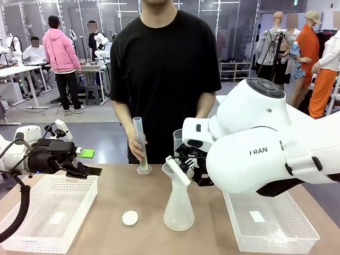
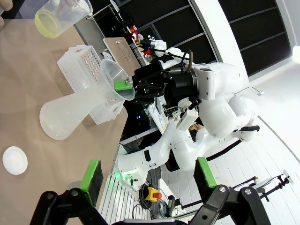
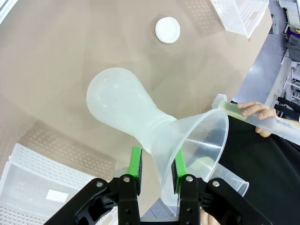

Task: Prepare the solutions needed for the experiment.
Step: Pick up the Plastic Funnel and insert it into the Big flask, then once the solution is in the Big flask , pick up the Plastic Funnel and place it back into the right Organizing basket.

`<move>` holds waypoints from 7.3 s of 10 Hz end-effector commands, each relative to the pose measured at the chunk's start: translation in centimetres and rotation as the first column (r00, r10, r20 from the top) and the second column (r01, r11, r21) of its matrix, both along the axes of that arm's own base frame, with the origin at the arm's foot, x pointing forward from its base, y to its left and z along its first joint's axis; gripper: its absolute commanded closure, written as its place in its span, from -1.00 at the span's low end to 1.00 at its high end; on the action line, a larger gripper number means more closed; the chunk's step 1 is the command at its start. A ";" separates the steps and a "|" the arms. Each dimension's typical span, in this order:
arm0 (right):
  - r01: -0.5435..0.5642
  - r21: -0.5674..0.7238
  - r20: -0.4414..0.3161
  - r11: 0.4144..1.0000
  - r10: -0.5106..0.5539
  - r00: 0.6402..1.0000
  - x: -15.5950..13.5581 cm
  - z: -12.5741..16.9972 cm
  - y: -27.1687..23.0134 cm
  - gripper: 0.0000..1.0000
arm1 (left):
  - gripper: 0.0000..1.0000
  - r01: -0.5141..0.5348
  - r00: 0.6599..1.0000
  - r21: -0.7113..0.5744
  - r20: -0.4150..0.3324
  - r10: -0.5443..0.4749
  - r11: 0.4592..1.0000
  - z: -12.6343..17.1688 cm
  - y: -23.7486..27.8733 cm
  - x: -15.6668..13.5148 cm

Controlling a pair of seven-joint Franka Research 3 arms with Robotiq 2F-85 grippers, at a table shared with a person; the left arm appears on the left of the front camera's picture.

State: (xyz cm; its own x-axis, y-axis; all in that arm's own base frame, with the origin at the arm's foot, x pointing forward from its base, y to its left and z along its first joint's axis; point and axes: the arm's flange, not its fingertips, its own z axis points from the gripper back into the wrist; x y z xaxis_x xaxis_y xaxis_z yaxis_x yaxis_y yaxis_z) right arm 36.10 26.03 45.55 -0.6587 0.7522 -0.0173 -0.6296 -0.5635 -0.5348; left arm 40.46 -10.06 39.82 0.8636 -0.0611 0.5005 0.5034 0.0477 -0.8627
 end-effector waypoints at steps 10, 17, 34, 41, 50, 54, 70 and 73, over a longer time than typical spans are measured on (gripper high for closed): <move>-0.003 0.000 0.001 1.000 0.003 1.000 0.0 0.0 0.1 0.31 | -1.00 0.016 1.000 0.000 0.005 -0.016 1.000 0.2 0.1 -0.1; 0.000 -0.016 0.017 1.000 0.000 1.000 -3.4 4.0 0.8 0.30 | -1.00 0.016 1.000 0.000 0.005 -0.016 1.000 0.2 0.1 -0.1; 0.477 0.165 -0.238 0.863 -0.435 0.869 -9.6 11.3 -10.5 0.30 | -1.00 0.016 1.000 0.000 0.005 -0.016 1.000 0.2 0.1 -0.1; 0.982 0.166 -0.968 0.095 -0.174 0.180 -7.1 3.9 -19.7 0.30 | -1.00 0.016 1.000 0.000 0.005 -0.016 1.000 0.2 0.1 -0.1; 0.935 -0.222 -0.975 0.277 -0.095 -0.203 -3.8 1.8 -23.4 0.30 | -1.00 0.016 1.000 0.000 0.005 -0.016 1.000 0.2 0.1 -0.1; 0.933 -0.225 -0.973 0.279 -0.103 -0.204 -4.1 1.7 -23.7 0.30 | -1.00 0.016 1.000 0.000 0.005 -0.016 1.000 0.2 0.1 -0.1; 0.880 -0.447 -0.791 0.157 0.390 -0.471 0.3 -3.8 -26.2 -0.88 | -1.00 0.016 1.000 0.000 0.005 -0.016 1.000 0.2 0.1 -0.1; 0.880 -0.447 -0.791 0.157 0.390 -0.471 0.3 -3.8 -26.2 -0.88 | -1.00 0.016 1.000 0.000 0.005 -0.016 1.000 0.2 0.1 -0.1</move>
